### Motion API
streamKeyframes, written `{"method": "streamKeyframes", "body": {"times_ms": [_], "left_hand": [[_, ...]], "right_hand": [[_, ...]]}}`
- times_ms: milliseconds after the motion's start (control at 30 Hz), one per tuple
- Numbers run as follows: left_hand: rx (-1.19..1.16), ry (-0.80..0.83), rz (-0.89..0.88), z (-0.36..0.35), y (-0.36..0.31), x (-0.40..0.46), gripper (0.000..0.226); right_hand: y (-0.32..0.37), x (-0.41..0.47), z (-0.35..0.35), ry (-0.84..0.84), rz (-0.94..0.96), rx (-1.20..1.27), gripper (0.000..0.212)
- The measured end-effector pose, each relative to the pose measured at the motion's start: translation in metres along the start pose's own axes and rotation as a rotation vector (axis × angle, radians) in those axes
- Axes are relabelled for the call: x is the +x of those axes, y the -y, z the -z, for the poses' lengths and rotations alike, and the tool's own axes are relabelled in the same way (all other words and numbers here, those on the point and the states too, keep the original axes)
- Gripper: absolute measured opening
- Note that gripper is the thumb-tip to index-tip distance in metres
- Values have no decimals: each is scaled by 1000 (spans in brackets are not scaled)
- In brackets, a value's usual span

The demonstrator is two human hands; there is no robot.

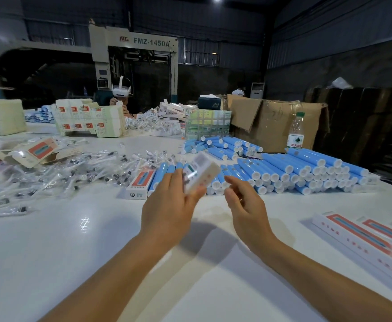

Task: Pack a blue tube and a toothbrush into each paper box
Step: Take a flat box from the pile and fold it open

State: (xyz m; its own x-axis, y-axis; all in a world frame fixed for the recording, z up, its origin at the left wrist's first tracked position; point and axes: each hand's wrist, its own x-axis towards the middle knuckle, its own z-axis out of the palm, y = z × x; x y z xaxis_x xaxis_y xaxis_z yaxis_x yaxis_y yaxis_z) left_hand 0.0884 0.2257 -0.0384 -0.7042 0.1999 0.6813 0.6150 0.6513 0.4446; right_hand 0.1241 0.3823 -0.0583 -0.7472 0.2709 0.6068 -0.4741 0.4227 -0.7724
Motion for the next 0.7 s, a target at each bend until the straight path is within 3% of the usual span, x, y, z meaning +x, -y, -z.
{"method": "streamKeyframes", "body": {"times_ms": [67,133,233,300,367,500,600,700], "left_hand": [[-506,14,141,10,-3,5,33],[-989,74,412,16,-3,9,19],[-1410,101,640,12,0,12,20],[-1507,85,731,4,0,10,22],[-1540,87,809,-5,0,7,27],[-1541,70,904,-13,2,4,26],[-1498,47,882,-14,4,3,19],[-1282,-25,810,-13,13,3,20]], "right_hand": [[-3,1,4,6,7,-39,26],[-3,0,3,54,19,-47,26],[2,-3,-6,202,7,-68,38],[3,-7,-13,324,-20,-118,58],[4,-11,-20,419,-20,-144,62],[3,-15,-25,459,-27,-206,71],[2,-14,-25,455,-58,-268,67],[-1,-11,-20,434,-81,-303,58]]}}
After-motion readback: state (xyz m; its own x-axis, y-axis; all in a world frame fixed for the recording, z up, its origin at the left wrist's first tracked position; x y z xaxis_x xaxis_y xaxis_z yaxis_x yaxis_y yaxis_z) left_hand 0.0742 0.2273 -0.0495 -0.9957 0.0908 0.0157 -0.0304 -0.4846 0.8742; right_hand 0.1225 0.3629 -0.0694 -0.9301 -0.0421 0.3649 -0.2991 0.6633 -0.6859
